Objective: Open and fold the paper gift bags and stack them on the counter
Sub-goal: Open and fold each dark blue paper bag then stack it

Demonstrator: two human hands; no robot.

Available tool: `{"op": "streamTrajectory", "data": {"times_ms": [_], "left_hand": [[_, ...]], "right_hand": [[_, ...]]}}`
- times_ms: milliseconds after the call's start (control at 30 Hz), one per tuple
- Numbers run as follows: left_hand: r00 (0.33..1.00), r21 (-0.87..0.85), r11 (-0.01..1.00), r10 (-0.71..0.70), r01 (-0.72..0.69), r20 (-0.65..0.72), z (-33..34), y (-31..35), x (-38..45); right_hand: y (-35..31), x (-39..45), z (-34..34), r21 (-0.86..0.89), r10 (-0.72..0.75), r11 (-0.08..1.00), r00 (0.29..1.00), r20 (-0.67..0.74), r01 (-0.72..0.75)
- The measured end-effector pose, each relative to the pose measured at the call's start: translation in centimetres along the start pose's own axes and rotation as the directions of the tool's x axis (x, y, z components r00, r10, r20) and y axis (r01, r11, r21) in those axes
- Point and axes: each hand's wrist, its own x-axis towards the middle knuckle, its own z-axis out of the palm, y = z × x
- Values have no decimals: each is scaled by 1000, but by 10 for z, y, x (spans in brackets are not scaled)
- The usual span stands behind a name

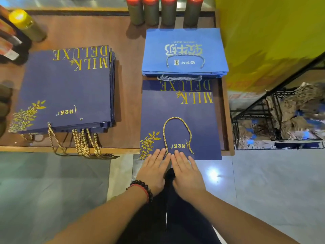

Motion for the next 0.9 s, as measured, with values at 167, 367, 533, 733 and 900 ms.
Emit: {"op": "streamTrajectory", "data": {"times_ms": [167,367,533,733,900], "left_hand": [[995,15,997,69,-70,78,-14,-19,-5],[991,68,998,5,-14,135,-15,-36,-12],[988,74,996,-51,41,146,-21,-45,-21],[989,-6,994,-104,105,108,-33,-39,-21],[916,-486,790,-397,373,58,-52,-20,0]], "right_hand": [[25,-7,-7,-20,-39,999,999,-11,39],[55,-18,-15,-112,-37,993,997,61,44],[94,-36,-16,-98,106,990,990,89,-98],[95,-38,-22,22,181,983,978,106,-185],[67,-14,-44,691,619,557,785,23,-460]]}}
